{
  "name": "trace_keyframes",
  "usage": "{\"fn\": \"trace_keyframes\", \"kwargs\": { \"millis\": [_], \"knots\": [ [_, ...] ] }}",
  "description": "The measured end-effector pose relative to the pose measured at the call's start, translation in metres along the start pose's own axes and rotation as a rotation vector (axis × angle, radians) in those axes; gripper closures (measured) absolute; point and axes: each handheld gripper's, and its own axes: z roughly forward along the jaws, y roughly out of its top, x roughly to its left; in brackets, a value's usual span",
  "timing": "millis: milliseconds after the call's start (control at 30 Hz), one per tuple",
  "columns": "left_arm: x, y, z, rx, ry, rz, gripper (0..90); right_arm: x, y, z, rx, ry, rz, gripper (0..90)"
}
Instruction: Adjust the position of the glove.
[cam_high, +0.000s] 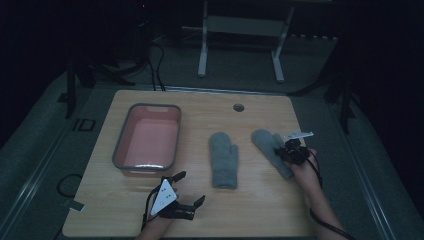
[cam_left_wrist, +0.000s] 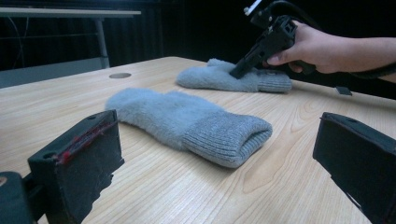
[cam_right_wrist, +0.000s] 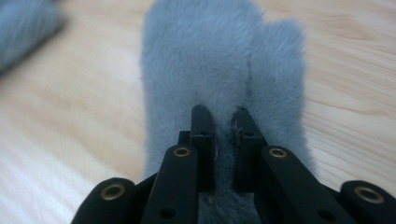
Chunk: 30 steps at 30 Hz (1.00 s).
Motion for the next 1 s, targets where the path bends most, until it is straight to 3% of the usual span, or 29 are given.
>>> {"fn": "trace_keyframes", "kwargs": {
  "millis": [67, 100, 133, 167, 267, 300, 367, 467, 733, 933, 1000],
  "knots": [
    [0.0, 0.0, 0.0, 0.0, 0.0, 0.0, 1.4, 0.003, 0.0, -0.007, -0.048, -0.026, 0.084, 82.5],
    [0.0, 0.0, 0.0, 0.001, 0.0, 0.0, 1.4, 0.003, 0.0, -0.007, -0.048, -0.026, 0.084, 82.5],
    [0.0, 0.0, 0.0, 0.002, 0.0, -0.001, 1.4, 0.012, 0.001, -0.018, -0.088, -0.068, 0.149, 82.5],
    [0.0, 0.0, 0.0, 0.002, 0.001, -0.002, 1.4, 0.016, 0.001, -0.021, -0.096, -0.085, 0.169, 82.5],
    [0.0, 0.0, 0.0, 0.001, 0.0, -0.001, 1.4, 0.03, 0.001, -0.029, -0.094, -0.116, 0.254, 82.5],
    [0.0, 0.0, 0.0, 0.001, 0.0, 0.001, 1.4, 0.03, 0.001, -0.029, -0.094, -0.116, 0.254, 82.5],
    [-0.001, 0.0, 0.0, 0.0, -0.001, 0.004, 1.4, 0.039, -0.002, -0.032, -0.091, -0.146, 0.327, 82.5],
    [-0.001, 0.0, 0.0, 0.001, -0.002, 0.005, 1.4, 0.043, -0.006, -0.033, -0.091, -0.169, 0.375, 82.5],
    [-0.001, 0.0, 0.0, 0.003, -0.012, 0.008, 1.4, 0.05, -0.021, -0.008, -0.047, -0.161, 0.381, 79.4],
    [0.0, 0.0, 0.0, 0.004, -0.014, 0.006, 1.4, 0.048, -0.022, -0.012, -0.079, -0.138, 0.38, 62.5],
    [-0.001, 0.0, 0.0, 0.003, -0.014, 0.007, 1.4, 0.047, -0.018, -0.022, -0.089, -0.114, 0.333, 53.5]
  ]
}}
